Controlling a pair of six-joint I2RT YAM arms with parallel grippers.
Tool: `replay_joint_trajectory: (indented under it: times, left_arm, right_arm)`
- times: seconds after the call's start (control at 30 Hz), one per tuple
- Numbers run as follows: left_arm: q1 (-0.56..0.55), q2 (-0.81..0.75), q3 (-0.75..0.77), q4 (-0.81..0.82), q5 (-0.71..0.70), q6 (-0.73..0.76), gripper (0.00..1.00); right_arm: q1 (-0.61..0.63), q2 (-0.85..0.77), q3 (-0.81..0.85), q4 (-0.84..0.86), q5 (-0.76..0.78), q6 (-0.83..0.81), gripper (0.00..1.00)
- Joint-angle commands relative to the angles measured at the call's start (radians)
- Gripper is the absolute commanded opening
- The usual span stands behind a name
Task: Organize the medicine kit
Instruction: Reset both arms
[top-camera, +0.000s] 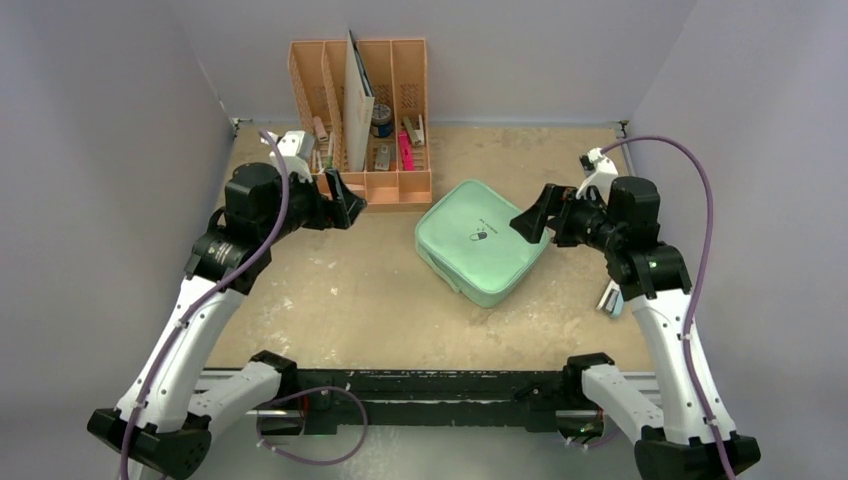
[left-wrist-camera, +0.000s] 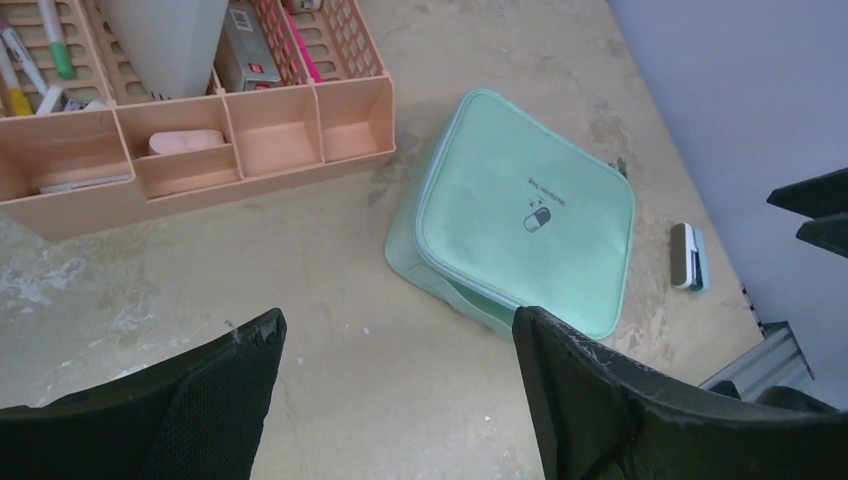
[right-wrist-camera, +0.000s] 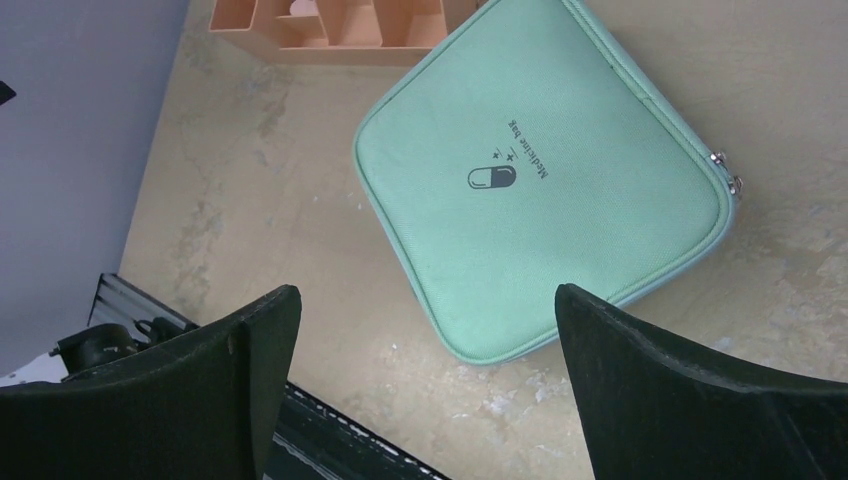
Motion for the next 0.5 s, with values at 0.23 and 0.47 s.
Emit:
replay_joint_trajectory:
  times: [0.23,0.47]
  left_arm:
    - [0.001,-0.125,-0.154,0.091,0.085,-0.044,0.83]
    - [0.002,-0.131,-0.175,0.101,0.104,-0.034,0.83]
  right_arm:
    - [0.001,-0.017,-0.052,0.006,0.060,0.063,0.99]
    - [0.002,-0.021,-0.048,0.011,0.068,0.092,0.99]
